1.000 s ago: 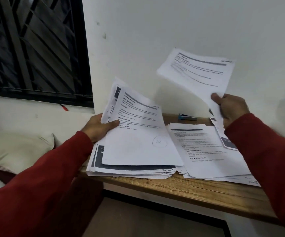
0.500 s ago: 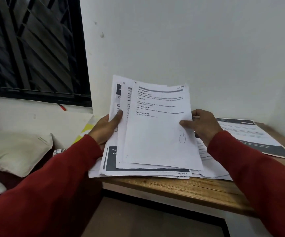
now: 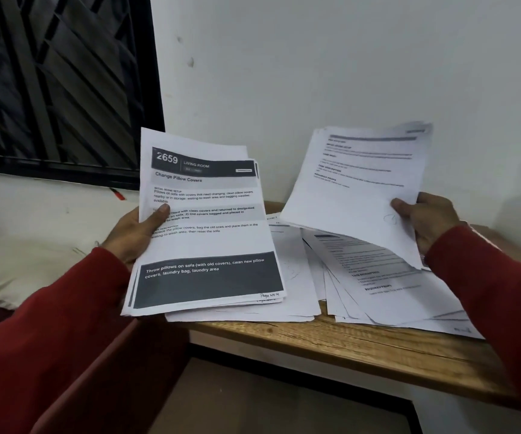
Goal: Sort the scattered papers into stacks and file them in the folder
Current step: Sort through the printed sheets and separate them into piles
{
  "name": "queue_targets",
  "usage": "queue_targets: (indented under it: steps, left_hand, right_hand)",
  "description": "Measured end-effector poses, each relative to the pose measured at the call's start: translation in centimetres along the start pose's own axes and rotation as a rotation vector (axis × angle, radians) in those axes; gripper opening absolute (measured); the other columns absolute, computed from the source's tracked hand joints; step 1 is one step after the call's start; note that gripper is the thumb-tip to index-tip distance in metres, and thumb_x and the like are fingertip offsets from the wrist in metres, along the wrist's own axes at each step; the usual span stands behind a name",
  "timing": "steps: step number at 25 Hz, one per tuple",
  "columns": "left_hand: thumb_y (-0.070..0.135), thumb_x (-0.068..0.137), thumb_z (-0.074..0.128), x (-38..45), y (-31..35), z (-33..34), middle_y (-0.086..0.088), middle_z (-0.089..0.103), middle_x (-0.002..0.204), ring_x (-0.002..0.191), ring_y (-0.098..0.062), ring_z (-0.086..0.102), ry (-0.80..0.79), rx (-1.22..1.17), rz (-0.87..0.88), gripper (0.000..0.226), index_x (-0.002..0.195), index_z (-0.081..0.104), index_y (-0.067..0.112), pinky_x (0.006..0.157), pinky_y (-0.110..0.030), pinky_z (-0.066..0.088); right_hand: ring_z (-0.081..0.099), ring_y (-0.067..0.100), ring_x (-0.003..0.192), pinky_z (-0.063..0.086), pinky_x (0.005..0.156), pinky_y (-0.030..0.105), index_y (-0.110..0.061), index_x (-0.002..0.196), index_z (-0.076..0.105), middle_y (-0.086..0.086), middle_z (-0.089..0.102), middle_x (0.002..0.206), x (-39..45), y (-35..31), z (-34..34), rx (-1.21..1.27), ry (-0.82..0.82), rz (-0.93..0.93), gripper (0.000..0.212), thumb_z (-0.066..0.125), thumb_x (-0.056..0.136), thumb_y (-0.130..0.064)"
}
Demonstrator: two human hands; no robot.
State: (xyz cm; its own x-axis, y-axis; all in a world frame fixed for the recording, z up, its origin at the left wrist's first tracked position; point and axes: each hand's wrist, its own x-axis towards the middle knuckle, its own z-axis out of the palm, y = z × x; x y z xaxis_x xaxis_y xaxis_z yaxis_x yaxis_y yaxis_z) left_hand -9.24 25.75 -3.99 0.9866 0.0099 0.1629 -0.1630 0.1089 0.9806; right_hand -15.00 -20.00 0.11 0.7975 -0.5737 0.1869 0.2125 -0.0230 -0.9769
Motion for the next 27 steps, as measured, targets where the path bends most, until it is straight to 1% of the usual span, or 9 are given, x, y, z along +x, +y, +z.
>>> queue_targets:
  steps: [3, 5, 9, 12, 16, 18, 20, 23, 27]
  left_hand:
    - [0.026, 0.097, 0.060, -0.3, 0.7, -1.6, -0.008, 0.072, 0.104, 0.073, -0.017, 0.074, 0.071, -0.006, 0.027, 0.018, 0.111, 0.064, 0.016, 0.066, -0.034, 0.062]
    - [0.026, 0.097, 0.062, -0.1, 1.4, -3.4, -0.006, 0.071, 0.104, 0.079, -0.018, 0.072, 0.226, -0.004, 0.105, 0.013, 0.106, 0.066, 0.018, 0.079, -0.039, 0.060]
    - [0.024, 0.098, 0.060, 0.3, 3.8, -5.9, -0.003, 0.065, 0.110, 0.081, -0.009, 0.065, 0.643, 0.006, 0.334, 0.035, 0.128, 0.059, 0.006, 0.079, -0.023, 0.055]
    - [0.023, 0.098, 0.059, 0.8, 4.6, -6.2, -0.003, 0.066, 0.110, 0.092, -0.013, 0.064, 0.718, -0.036, 0.414, 0.036, 0.129, 0.058, 0.004, 0.081, -0.022, 0.055]
    - [0.021, 0.098, 0.061, 1.7, 3.4, -4.0, -0.004, 0.068, 0.114, 0.100, -0.022, 0.067, 0.551, -0.097, 0.286, 0.032, 0.128, 0.061, 0.011, 0.091, -0.038, 0.056]
    - [0.020, 0.098, 0.061, 1.7, 2.8, -1.5, -0.006, 0.068, 0.117, 0.100, -0.026, 0.068, 0.409, -0.114, 0.163, 0.032, 0.129, 0.060, 0.010, 0.093, -0.044, 0.054]
    - [0.019, 0.100, 0.058, 1.5, 2.3, 1.5, -0.009, 0.068, 0.116, 0.090, -0.022, 0.071, 0.238, -0.109, 0.081, 0.032, 0.129, 0.059, 0.008, 0.087, -0.042, 0.057]
    - [0.019, 0.100, 0.055, 0.7, 1.7, 6.8, -0.010, 0.070, 0.107, 0.074, -0.016, 0.074, 0.003, -0.132, 0.028, 0.028, 0.126, 0.059, 0.007, 0.063, -0.030, 0.061]
    - [0.018, 0.100, 0.055, -0.1, 1.3, 13.8, -0.014, 0.070, 0.107, 0.074, -0.018, 0.074, -0.198, -0.143, 0.006, 0.030, 0.127, 0.058, 0.005, 0.059, -0.028, 0.059]
  right_hand:
    - [0.070, 0.031, 0.088, 0.056, 0.088, 0.045, -0.005, 0.103, 0.071, 0.016, 0.071, 0.106, -0.7, 1.0, 1.9, -0.059, -0.052, 0.000, 0.019, 0.068, 0.086, 0.003]
    - [0.069, 0.028, 0.085, 0.056, 0.088, 0.045, -0.008, 0.097, 0.072, 0.015, 0.071, 0.106, -1.5, 1.7, 3.7, -0.141, -0.132, 0.009, 0.017, 0.070, 0.085, 0.004]
    - [0.068, 0.031, 0.097, 0.053, 0.096, 0.045, -0.008, 0.114, 0.069, 0.009, 0.071, 0.105, -3.6, 3.0, 6.9, -0.399, -0.329, -0.013, 0.030, 0.071, 0.085, 0.001]
    - [0.066, 0.024, 0.092, 0.053, 0.089, 0.034, -0.015, 0.114, 0.070, 0.000, 0.068, 0.098, -5.8, 3.7, 9.5, -0.556, -0.433, -0.109, 0.033, 0.071, 0.084, -0.002]
    - [0.067, 0.016, 0.083, 0.054, 0.080, 0.031, -0.031, 0.083, 0.069, -0.011, 0.069, 0.085, -6.7, 3.6, 10.5, -0.652, -0.533, -0.123, 0.012, 0.075, 0.085, -0.021]
    - [0.060, 0.011, 0.067, 0.050, 0.063, 0.027, -0.033, 0.078, 0.068, -0.011, 0.069, 0.081, -6.3, 2.7, 9.5, -0.663, -0.539, -0.121, 0.013, 0.069, 0.091, -0.033]
    - [0.051, 0.014, 0.061, 0.041, 0.051, 0.026, -0.026, 0.090, 0.072, 0.001, 0.073, 0.091, -5.5, 1.9, 7.8, -0.604, -0.490, -0.119, 0.017, 0.060, 0.096, -0.036]
    - [0.057, 0.021, 0.065, 0.044, 0.052, 0.030, -0.010, 0.108, 0.070, 0.013, 0.073, 0.104, -4.2, 0.7, 4.6, -0.318, -0.398, -0.040, 0.040, 0.056, 0.097, -0.046]
    - [0.068, 0.019, 0.070, 0.054, 0.057, 0.029, -0.019, 0.119, 0.063, -0.001, 0.075, 0.104, -3.5, -0.7, 0.9, -0.144, -0.524, 0.149, 0.056, 0.045, 0.092, -0.064]
